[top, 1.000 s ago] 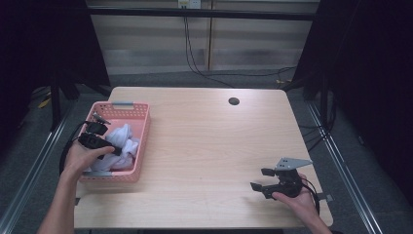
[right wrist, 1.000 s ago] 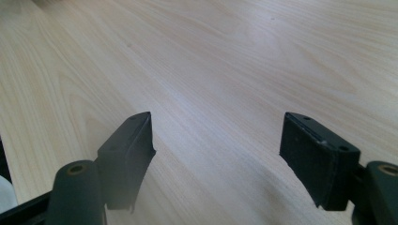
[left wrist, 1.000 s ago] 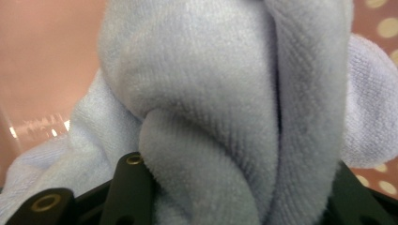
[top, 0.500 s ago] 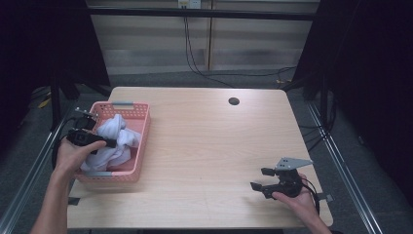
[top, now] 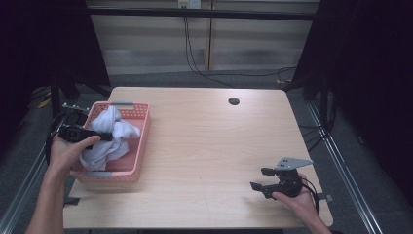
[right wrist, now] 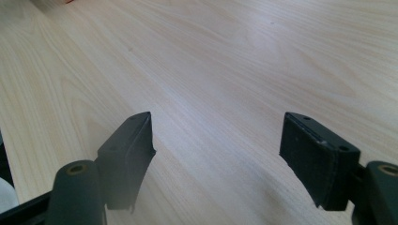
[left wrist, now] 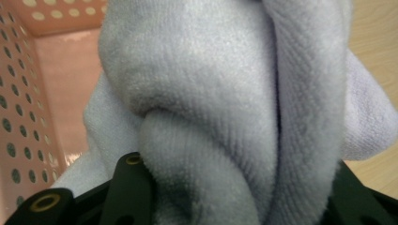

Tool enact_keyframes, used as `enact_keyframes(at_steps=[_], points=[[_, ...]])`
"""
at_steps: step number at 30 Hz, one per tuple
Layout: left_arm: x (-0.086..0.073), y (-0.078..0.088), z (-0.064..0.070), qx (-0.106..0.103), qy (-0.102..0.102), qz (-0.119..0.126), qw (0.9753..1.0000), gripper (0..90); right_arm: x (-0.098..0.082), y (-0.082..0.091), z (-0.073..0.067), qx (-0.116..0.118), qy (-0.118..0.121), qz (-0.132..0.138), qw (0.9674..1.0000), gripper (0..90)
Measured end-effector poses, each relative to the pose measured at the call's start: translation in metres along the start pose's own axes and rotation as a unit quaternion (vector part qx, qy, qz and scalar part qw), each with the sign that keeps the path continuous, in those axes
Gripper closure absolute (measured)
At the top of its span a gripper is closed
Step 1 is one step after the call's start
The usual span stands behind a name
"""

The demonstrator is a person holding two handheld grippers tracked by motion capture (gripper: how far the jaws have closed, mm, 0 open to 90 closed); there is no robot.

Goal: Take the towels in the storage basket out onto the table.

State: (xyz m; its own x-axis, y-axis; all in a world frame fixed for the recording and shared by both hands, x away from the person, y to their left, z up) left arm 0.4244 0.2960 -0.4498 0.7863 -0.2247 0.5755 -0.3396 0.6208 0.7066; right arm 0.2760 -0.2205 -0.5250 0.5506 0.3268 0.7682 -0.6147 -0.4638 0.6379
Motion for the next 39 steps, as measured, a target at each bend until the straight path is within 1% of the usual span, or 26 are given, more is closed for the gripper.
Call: enact_keyframes(at_steps=[1, 2, 3, 4, 6, 7, 8, 12, 14, 15, 16, 18, 20, 23, 24, 26, 27, 28, 31, 33, 34, 36, 39], points=[[0.002, 0.001, 0.001, -0.002, 0.005, 0.008, 1.0000, 54.2, 0.000, 0.000, 0.000, 0.000, 0.000, 0.000, 1.0000, 25.7], [0.002, 0.003, 0.001, -0.003, 0.000, 0.007, 1.0000, 54.2, 0.000, 0.000, 0.000, 0.000, 0.000, 0.001, 1.0000, 25.7], [0.004, 0.005, 0.002, -0.004, 0.002, 0.015, 0.9999, 54.1, 0.000, 0.000, 0.000, 0.000, 0.001, 0.002, 1.0000, 25.6], [0.006, 0.007, 0.002, -0.003, 0.000, 0.017, 0.9999, 54.1, 0.000, 0.001, 0.000, 0.000, 0.001, 0.002, 1.0000, 25.7], [0.009, 0.011, 0.004, -0.006, 0.000, 0.028, 0.9996, 54.1, 0.000, 0.001, 0.000, 0.000, 0.000, 0.002, 1.0000, 25.6], [0.011, 0.013, 0.004, -0.005, -0.002, 0.031, 0.9995, 54.1, 0.000, 0.001, 0.000, 0.000, 0.000, 0.002, 1.0000, 25.6], [0.013, 0.015, 0.006, -0.004, 0.000, 0.036, 0.9994, 54.1, 0.000, 0.001, 0.000, 0.000, 0.001, 0.002, 1.0000, 25.6], [0.017, 0.020, 0.010, -0.006, -0.008, 0.040, 0.9992, 54.1, 0.001, 0.001, 0.000, 0.000, 0.001, 0.003, 1.0000, 25.7], [0.020, 0.023, 0.013, -0.011, -0.007, 0.053, 0.9985, 54.1, 0.001, 0.001, 0.000, 0.000, -0.001, 0.003, 1.0000, 25.6], [0.020, 0.024, 0.012, -0.009, -0.013, 0.051, 0.9986, 54.1, 0.001, 0.001, 0.000, -0.002, -0.002, 0.002, 1.0000, 25.6], [0.020, 0.024, 0.012, -0.009, -0.013, 0.051, 0.9986, 54.0, 0.001, 0.001, 0.000, -0.002, -0.002, 0.002, 1.0000, 25.6], [0.023, 0.027, 0.015, -0.010, -0.013, 0.062, 0.9979, 54.0, 0.001, 0.001, 0.000, -0.002, -0.001, 0.002, 1.0000, 25.6], [0.025, 0.029, 0.016, -0.008, -0.016, 0.064, 0.9978, 53.9, 0.001, 0.001, 0.000, -0.001, -0.003, 0.002, 1.0000, 25.6], [0.029, 0.033, 0.018, -0.005, -0.018, 0.078, 0.9968, 53.9, 0.001, 0.001, 0.000, -0.001, -0.002, 0.003, 1.0000, 25.5], [0.030, 0.034, 0.020, -0.007, -0.016, 0.082, 0.9965, 53.9, 0.001, 0.002, 0.000, -0.002, -0.001, 0.003, 1.0000, 25.5], [0.032, 0.038, 0.022, -0.007, -0.025, 0.085, 0.9960, 53.9, 0.001, 0.002, 0.001, -0.002, -0.002, 0.004, 1.0000, 25.5], [0.033, 0.040, 0.024, -0.010, -0.030, 0.086, 0.9958, 53.9, 0.001, 0.002, 0.001, -0.002, -0.003, 0.004, 1.0000, 25.5], [0.034, 0.041, 0.026, -0.012, -0.031, 0.090, 0.9954, 53.8, 0.001, 0.002, 0.001, -0.003, -0.002, 0.004, 1.0000, 25.4], [0.038, 0.046, 0.035, -0.011, -0.044, 0.093, 0.9947, 53.7, 0.001, 0.001, 0.001, -0.002, -0.002, 0.003, 1.0000, 25.4], [0.041, 0.048, 0.042, -0.014, -0.051, 0.100, 0.9936, 53.6, 0.001, 0.001, 0.001, -0.001, -0.002, 0.004, 1.0000, 25.3], [0.042, 0.049, 0.046, -0.016, -0.052, 0.103, 0.9932, 53.6, 0.001, 0.001, 0.000, -0.001, -0.002, 0.003, 1.0000, 25.4], [0.045, 0.049, 0.054, -0.019, -0.058, 0.105, 0.9926, 53.5, 0.001, 0.001, 0.001, -0.002, -0.003, 0.004, 1.0000, 25.3], [0.048, 0.045, 0.067, -0.030, -0.066, 0.114, 0.9908, 53.4, 0.002, 0.002, 0.001, -0.001, -0.002, 0.007, 1.0000, 25.3]])
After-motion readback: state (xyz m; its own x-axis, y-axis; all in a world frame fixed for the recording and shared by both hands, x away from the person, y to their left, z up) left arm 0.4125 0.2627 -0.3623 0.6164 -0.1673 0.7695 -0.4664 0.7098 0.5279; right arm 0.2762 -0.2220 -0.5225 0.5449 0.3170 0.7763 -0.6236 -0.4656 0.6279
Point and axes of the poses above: each handheld gripper's, and its own axes: y roughly backward along the jaws, x roughly out of its top, z roughly to its right, the point moved 8 cm from there along -y, roughly forward along the jaws, and after that the axes turned 11 degrees about -x, right-handed, at the moved point
